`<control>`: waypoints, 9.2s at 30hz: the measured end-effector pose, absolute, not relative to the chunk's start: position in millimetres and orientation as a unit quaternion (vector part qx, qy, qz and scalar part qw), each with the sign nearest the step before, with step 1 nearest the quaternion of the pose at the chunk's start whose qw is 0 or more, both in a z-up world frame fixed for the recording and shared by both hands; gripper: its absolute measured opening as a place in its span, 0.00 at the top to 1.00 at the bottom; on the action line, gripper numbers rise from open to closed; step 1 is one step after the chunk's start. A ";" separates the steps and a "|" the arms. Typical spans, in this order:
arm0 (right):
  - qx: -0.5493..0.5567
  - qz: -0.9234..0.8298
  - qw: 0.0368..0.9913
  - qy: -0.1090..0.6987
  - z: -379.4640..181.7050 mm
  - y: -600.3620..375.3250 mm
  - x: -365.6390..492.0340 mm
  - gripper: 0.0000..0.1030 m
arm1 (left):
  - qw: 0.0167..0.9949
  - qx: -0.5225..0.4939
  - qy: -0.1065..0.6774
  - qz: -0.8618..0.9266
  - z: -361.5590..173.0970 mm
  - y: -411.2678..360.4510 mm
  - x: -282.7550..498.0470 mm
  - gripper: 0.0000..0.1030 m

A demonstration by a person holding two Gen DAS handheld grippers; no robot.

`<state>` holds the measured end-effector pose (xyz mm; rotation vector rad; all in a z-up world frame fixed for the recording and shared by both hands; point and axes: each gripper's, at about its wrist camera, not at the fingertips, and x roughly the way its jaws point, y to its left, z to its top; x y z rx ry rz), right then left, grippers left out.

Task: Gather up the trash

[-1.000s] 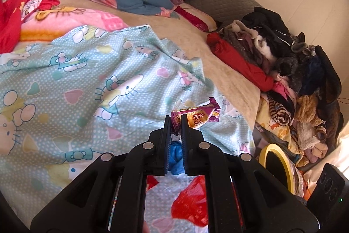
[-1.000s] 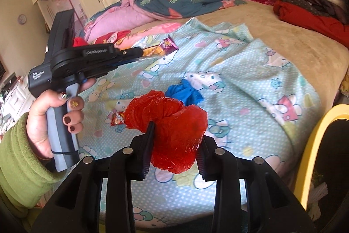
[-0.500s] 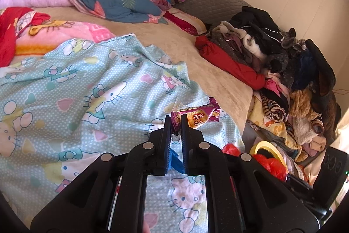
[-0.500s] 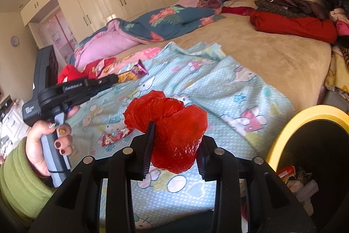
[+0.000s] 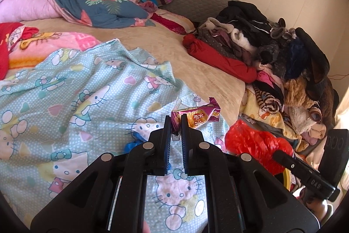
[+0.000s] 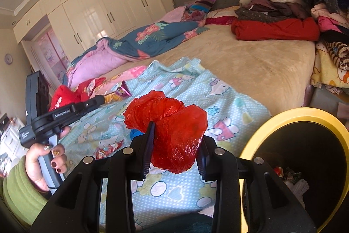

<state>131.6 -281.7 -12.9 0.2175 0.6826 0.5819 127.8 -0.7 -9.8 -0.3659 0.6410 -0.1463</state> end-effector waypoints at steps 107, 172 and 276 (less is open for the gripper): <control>0.152 0.184 0.928 0.285 -17.4 -346.1 144.6 0.34 | 0.938 -0.068 0.321 -0.115 -40.6 -98.2 129.4 0.14; 0.116 0.230 0.898 0.356 -38.2 -295.4 167.2 0.95 | 0.904 -0.044 0.393 -0.162 -69.9 -60.7 116.9 0.92; 0.026 0.021 0.996 0.083 -5.5 -314.1 -30.3 0.06 | 0.974 -0.023 0.204 -0.091 -7.0 -78.4 15.1 0.10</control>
